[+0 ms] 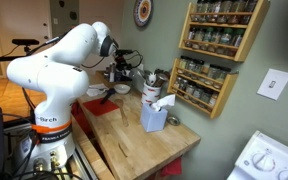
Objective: Use the bottle to push the bowl to the left then put some contents of the bottle in the bowl
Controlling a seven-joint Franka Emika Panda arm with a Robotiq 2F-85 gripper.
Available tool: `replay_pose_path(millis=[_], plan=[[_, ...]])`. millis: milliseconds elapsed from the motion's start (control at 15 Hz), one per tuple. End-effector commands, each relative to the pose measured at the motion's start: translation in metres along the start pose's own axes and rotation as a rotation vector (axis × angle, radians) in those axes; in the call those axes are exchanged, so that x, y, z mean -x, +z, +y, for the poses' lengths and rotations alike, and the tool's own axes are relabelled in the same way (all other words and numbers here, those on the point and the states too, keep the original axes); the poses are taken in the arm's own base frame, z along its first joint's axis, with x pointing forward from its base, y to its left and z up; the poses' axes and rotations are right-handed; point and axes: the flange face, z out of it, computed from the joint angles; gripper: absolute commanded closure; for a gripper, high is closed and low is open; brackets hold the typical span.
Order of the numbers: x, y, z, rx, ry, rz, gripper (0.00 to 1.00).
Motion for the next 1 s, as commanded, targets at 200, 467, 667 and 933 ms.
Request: replay_pose_path(millis=[200, 467, 667, 933], plan=[[-0.004, -0.002, 0.001, 0.000, -0.005, -0.109, 0.69], [-0.008, -0.008, -0.003, 0.010, -0.029, -0.131, 0.69], [-0.011, -0.014, -0.003, 0.026, -0.063, -0.097, 0.69], [-0.014, -0.009, -0.002, 0.032, -0.041, -0.175, 0.69]])
